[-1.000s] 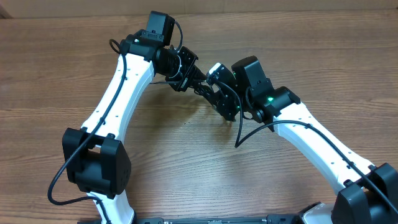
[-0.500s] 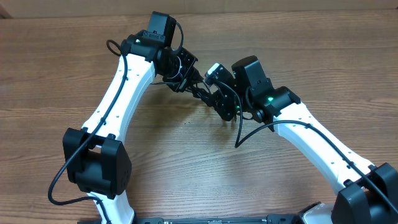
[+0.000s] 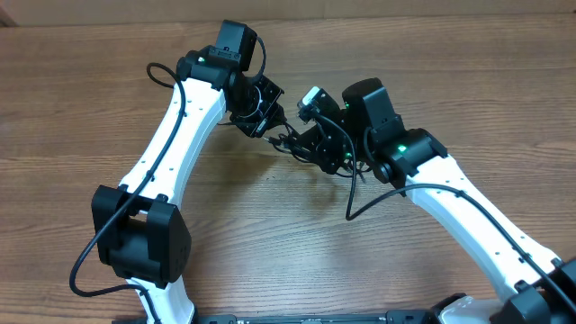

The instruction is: Untangle cables

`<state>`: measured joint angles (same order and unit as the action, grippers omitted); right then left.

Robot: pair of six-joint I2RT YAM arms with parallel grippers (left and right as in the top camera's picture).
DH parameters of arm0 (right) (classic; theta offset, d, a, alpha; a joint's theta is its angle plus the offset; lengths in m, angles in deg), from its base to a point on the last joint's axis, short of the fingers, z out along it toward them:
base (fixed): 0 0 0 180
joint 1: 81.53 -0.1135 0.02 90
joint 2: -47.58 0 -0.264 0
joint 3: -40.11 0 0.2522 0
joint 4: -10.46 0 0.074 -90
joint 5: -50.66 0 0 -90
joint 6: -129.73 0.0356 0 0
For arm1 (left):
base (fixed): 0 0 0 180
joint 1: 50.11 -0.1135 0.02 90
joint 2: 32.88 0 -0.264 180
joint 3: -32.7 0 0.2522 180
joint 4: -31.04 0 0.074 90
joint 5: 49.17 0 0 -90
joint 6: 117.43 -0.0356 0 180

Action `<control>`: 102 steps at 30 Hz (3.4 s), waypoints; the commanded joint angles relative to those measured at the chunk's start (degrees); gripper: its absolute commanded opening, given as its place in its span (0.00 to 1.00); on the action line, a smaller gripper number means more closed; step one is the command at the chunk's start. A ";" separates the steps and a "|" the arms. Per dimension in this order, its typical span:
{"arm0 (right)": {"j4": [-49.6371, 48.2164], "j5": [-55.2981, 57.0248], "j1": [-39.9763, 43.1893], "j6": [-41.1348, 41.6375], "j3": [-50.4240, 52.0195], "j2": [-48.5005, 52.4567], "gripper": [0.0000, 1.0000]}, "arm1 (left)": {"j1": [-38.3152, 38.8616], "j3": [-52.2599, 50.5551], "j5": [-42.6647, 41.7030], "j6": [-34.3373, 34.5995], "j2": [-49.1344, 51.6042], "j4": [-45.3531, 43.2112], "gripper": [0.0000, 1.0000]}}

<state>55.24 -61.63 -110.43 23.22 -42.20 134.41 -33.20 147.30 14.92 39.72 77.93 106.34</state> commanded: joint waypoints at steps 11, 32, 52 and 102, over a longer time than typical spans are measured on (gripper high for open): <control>-2.93 -5.05 -0.13 2.95 -0.11 -4.98 0.04 | -0.35 1.42 7.89 -3.56 0.11 2.45 0.04; -16.02 -8.70 -0.02 24.11 -0.11 -7.74 0.04 | -0.20 -1.38 14.29 -4.35 0.22 5.70 0.05; 5.53 1.88 -0.02 5.46 -0.09 -0.31 0.33 | -0.26 -1.38 14.32 -4.13 0.22 4.31 0.05; -2.23 2.78 -5.99 -1.33 -0.07 10.60 0.32 | 0.00 -1.38 16.09 -4.15 0.22 2.51 0.05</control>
<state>53.67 -57.95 -116.22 21.78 -42.09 144.49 -33.31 146.51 30.42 36.64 77.93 108.68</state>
